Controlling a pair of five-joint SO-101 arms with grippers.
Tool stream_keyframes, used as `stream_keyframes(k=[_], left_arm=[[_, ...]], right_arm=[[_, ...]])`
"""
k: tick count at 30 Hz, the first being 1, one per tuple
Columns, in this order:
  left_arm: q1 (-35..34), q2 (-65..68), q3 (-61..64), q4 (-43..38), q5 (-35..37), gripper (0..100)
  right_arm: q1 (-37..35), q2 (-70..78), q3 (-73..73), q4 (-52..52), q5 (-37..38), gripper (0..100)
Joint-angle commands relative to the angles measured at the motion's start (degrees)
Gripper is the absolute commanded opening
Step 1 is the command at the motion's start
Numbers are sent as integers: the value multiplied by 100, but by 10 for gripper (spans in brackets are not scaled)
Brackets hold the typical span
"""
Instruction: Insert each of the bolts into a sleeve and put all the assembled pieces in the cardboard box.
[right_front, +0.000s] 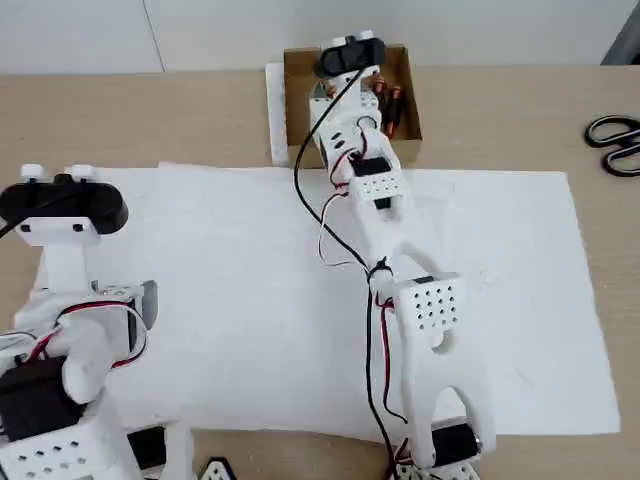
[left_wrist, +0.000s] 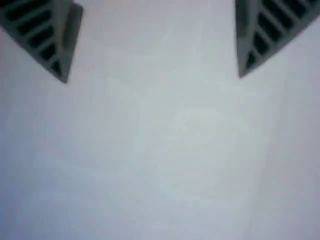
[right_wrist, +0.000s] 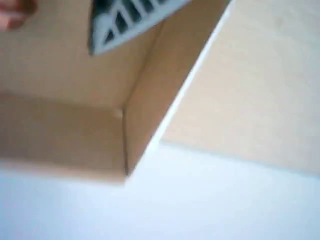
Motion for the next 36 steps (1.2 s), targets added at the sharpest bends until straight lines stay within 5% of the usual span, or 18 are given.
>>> stream_keyframes(k=[1,10,17,29,36], left_arm=[[-18,-79,-101,18,-9,209],[-18,-79,-497,26,-35,209],[-18,-88,-1209,141,-35,209],[-9,-2110,-1534,70,-53,209],[-18,-3191,-1156,105,-53,208]], right_arm=[[31,-110,-791,462,53,179],[233,-101,-3191,2484,53,178],[215,-101,-5556,5024,53,178],[321,-1745,-5486,8690,18,178],[295,-2299,-5486,9042,26,178]])
